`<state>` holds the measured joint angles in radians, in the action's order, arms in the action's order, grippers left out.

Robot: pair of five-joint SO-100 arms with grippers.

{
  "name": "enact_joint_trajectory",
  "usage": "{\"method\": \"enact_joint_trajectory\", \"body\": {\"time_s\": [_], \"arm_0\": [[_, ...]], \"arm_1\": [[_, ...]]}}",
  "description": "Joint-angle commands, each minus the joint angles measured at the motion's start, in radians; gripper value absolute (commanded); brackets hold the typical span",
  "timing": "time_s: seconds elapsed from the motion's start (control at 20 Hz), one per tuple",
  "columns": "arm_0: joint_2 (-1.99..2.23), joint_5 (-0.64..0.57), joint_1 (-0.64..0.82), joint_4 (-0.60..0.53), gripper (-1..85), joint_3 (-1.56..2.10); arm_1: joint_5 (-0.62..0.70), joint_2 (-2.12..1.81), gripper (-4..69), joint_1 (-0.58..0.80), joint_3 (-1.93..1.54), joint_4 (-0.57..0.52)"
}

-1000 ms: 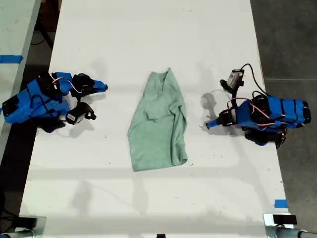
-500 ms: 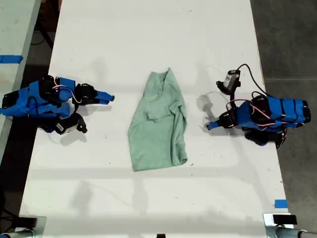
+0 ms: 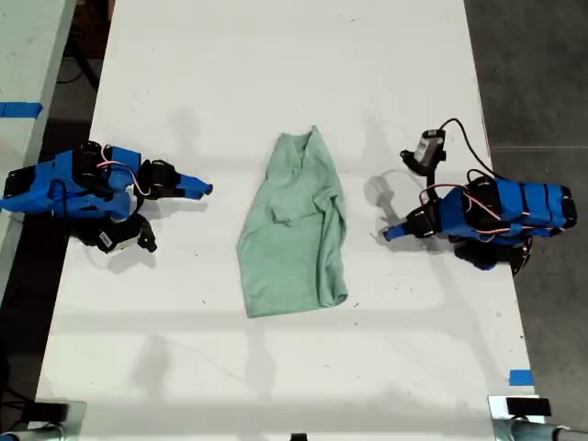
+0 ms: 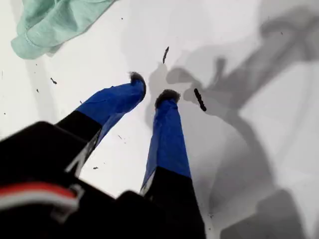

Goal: Fold t shirt

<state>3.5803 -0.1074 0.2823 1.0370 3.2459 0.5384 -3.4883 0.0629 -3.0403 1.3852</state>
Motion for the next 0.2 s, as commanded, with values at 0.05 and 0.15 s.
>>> {"method": "enact_joint_trajectory", "body": {"time_s": [0.05, 0.15], "arm_0": [[0.005, 0.006, -0.008, -0.017, 12.6, 0.043], [0.005, 0.006, 0.000, -0.017, 12.6, 0.043]], "arm_1": [[0.023, -0.011, 8.0, 0.014, -0.055, -0.026], [0.020, -0.011, 7.8, 0.014, -0.055, -0.026]]}}
